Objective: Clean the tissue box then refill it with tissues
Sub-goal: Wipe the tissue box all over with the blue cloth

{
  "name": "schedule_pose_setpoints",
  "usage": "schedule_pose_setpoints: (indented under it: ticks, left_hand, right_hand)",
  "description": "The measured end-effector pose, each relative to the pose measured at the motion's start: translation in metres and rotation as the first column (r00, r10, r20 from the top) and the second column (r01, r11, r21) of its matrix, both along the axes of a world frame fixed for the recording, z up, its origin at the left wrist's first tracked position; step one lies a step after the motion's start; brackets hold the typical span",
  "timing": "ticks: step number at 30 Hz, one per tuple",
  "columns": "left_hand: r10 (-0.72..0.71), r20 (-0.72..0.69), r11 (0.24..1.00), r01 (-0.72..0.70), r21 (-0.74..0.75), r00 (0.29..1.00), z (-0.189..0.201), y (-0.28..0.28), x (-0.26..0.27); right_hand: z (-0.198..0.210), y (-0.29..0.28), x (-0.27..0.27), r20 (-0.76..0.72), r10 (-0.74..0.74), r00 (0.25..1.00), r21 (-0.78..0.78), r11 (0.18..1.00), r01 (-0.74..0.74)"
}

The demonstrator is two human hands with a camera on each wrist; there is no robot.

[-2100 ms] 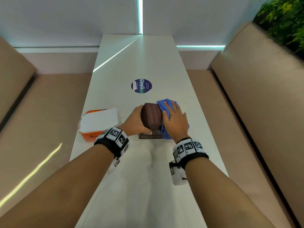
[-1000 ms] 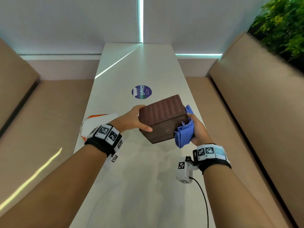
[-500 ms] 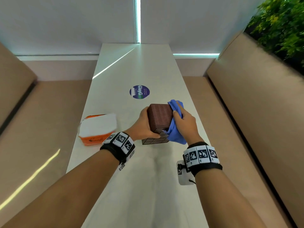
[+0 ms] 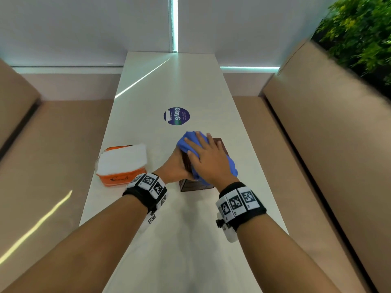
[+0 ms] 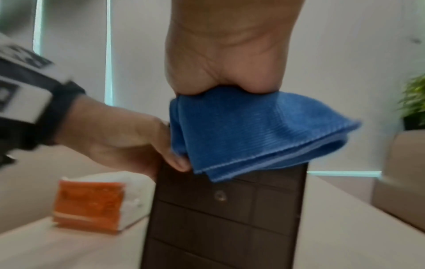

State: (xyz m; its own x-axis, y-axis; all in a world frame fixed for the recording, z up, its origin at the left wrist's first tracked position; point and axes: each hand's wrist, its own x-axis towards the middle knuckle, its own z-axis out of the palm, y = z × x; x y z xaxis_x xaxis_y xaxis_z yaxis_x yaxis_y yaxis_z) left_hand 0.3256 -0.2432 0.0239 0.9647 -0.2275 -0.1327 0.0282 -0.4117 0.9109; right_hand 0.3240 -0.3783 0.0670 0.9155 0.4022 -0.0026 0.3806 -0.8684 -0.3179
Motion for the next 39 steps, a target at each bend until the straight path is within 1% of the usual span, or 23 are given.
schedule_pose_setpoints:
  ticks: [3, 4, 6, 7, 8, 10, 12, 14, 16, 18, 22, 23, 25, 26, 28, 30, 31, 33, 34, 36, 37, 38, 39]
  left_hand:
    - [0.024, -0.070, 0.998, -0.028, -0.050, 0.997, -0.001, 0.003, 0.000]
    - [0.017, -0.077, 0.998, -0.021, -0.054, 0.997, 0.000, 0.003, 0.001]
    - [0.009, -0.080, 0.999, -0.013, -0.045, 0.997, 0.000, 0.003, 0.002]
    - [0.010, -0.082, 0.999, -0.013, -0.037, 0.997, 0.002, 0.002, 0.003]
    - [0.010, -0.077, 1.000, -0.012, -0.027, 0.997, 0.003, 0.000, 0.004]
    - [0.017, -0.069, 1.000, -0.018, -0.022, 0.998, 0.006, -0.003, 0.004]
    - [0.021, -0.045, 1.000, -0.021, -0.012, 0.999, 0.007, -0.005, 0.007]
    - [-0.006, -0.025, 1.000, 0.006, -0.014, 1.000, 0.008, -0.007, 0.009]
    - [-0.026, -0.021, 1.000, 0.025, -0.018, 0.999, 0.008, -0.008, 0.008]
    - [-0.009, -0.035, 1.000, 0.008, -0.018, 0.999, 0.010, -0.006, 0.006]
    - [-0.009, -0.069, 0.999, 0.007, -0.032, 0.998, 0.012, -0.006, 0.006]
    - [-0.006, -0.071, 0.999, 0.004, -0.035, 0.997, 0.013, -0.006, 0.006]
    - [-0.004, -0.077, 0.998, 0.000, -0.058, 0.997, 0.012, -0.006, 0.003]
    - [-0.003, -0.078, 0.998, -0.002, -0.065, 0.997, 0.012, -0.005, 0.001]
    - [-0.002, -0.082, 0.997, -0.004, -0.080, 0.997, 0.014, -0.002, -0.002]
    - [-0.001, -0.106, 0.991, -0.014, -0.136, 0.994, 0.016, 0.001, -0.004]
    - [0.010, -0.118, 0.982, -0.032, -0.187, 0.993, 0.019, 0.001, -0.005]
    - [0.027, -0.120, 0.951, -0.063, -0.303, 0.992, 0.028, 0.003, -0.004]
    - [0.025, -0.119, 0.936, -0.065, -0.346, 0.993, 0.032, 0.004, -0.003]
    - [0.015, -0.133, 0.907, -0.069, -0.415, 0.991, 0.038, 0.006, -0.002]
    - [0.010, -0.152, 0.889, -0.078, -0.451, 0.988, 0.040, 0.007, -0.001]
    - [0.004, -0.166, 0.873, -0.085, -0.480, 0.986, 0.042, 0.009, -0.002]
    - [-0.010, -0.177, 0.864, -0.081, -0.498, 0.984, 0.042, 0.010, -0.002]
  right_hand:
    - [-0.003, -0.017, 0.014, -0.071, -0.172, 0.983, -0.007, 0.985, 0.172]
    - [-0.004, -0.022, 0.018, -0.128, -0.246, 0.961, 0.020, 0.968, 0.251]
    - [-0.004, -0.028, 0.024, -0.249, -0.380, 0.891, 0.071, 0.910, 0.408]
    - [-0.004, -0.028, 0.025, -0.272, -0.419, 0.866, 0.070, 0.889, 0.452]
    - [-0.003, -0.026, 0.024, -0.257, -0.433, 0.864, 0.056, 0.886, 0.461]
    - [0.001, -0.015, 0.018, -0.150, -0.392, 0.907, 0.028, 0.916, 0.401]
    - [0.004, -0.002, 0.010, -0.044, -0.271, 0.962, 0.018, 0.962, 0.272]
    - [0.006, 0.005, 0.003, -0.021, -0.132, 0.991, 0.018, 0.991, 0.132]
    - [0.004, 0.001, 0.003, -0.025, -0.062, 0.998, 0.045, 0.997, 0.063]
    - [0.002, -0.008, 0.008, -0.032, -0.097, 0.995, 0.095, 0.990, 0.099]
    - [0.000, -0.023, 0.018, -0.097, -0.264, 0.960, 0.201, 0.939, 0.279]
    - [-0.001, -0.028, 0.019, -0.144, -0.297, 0.944, 0.234, 0.917, 0.324]
    - [-0.003, -0.039, 0.020, -0.292, -0.340, 0.894, 0.367, 0.823, 0.434]
    - [-0.003, -0.043, 0.020, -0.390, -0.332, 0.859, 0.457, 0.741, 0.493]
    - [-0.005, -0.049, 0.016, -0.587, -0.243, 0.772, 0.593, 0.520, 0.615]
    - [-0.006, -0.056, 0.010, -0.725, -0.078, 0.684, 0.648, 0.257, 0.717]
    - [-0.006, -0.057, 0.007, -0.764, -0.013, 0.645, 0.631, 0.198, 0.750]
    - [-0.011, -0.060, 0.002, -0.814, -0.032, 0.579, 0.568, 0.159, 0.807]
    - [-0.016, -0.055, 0.001, -0.829, -0.058, 0.556, 0.548, 0.115, 0.829]
    - [-0.017, -0.044, -0.004, -0.837, -0.104, 0.538, 0.535, 0.057, 0.843]
    - [-0.019, -0.044, -0.003, -0.857, -0.081, 0.509, 0.507, 0.045, 0.861]
    - [-0.022, -0.042, -0.002, -0.862, -0.095, 0.497, 0.494, 0.052, 0.868]
    - [-0.019, -0.044, -0.004, -0.859, -0.071, 0.507, 0.506, 0.028, 0.862]
